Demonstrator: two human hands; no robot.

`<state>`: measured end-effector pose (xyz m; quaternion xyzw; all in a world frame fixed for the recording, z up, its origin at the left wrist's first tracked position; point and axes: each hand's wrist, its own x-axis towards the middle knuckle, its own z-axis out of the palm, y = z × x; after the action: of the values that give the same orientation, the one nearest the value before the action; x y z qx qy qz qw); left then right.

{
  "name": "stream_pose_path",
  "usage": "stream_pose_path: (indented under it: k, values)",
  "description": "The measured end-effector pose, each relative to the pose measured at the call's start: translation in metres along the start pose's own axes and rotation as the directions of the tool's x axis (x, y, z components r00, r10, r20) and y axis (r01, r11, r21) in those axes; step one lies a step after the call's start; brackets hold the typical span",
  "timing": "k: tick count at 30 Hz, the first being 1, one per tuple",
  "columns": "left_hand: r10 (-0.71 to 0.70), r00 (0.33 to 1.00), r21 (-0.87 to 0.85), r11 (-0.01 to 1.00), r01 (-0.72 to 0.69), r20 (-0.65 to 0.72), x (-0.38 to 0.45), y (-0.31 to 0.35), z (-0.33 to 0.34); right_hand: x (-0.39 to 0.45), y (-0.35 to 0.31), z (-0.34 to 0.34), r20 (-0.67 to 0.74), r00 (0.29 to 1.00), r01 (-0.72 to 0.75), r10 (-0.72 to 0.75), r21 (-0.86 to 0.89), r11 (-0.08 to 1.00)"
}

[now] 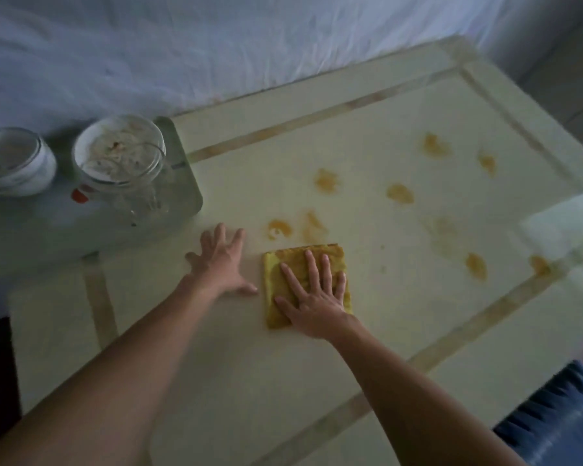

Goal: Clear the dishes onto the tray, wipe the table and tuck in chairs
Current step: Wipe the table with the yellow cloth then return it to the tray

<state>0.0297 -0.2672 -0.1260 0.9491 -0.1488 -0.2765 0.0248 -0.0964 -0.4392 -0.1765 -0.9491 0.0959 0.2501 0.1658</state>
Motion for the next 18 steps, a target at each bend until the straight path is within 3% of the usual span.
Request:
stream_pose_path:
  k: [3, 8, 13, 18]
  values:
    - [-0.036, 0.995, 0.044, 0.999, 0.032, 0.089, 0.015, 0.003, -0.003, 0.05, -0.006, -0.029, -0.02, 1.0, -0.014, 0.014, 0.01, 1.0]
    - [-0.055, 0.995, 0.085, 0.995, 0.049, 0.077, 0.025, 0.001, 0.003, 0.114, -0.018, -0.065, -0.017, 0.999, 0.032, -0.032, -0.03, 0.999]
    - [-0.08, 0.994, 0.072, 0.995, 0.074, 0.078, 0.027, 0.004, 0.0, 0.075, -0.013, -0.048, -0.063, 0.994, 0.085, -0.088, -0.039, 0.996]
    - [-0.101, 0.989, 0.118, 0.989, 0.088, 0.106, 0.033, 0.008, 0.002, 0.064, -0.005, -0.049, 0.002, 0.997, 0.073, -0.073, -0.038, 0.997]
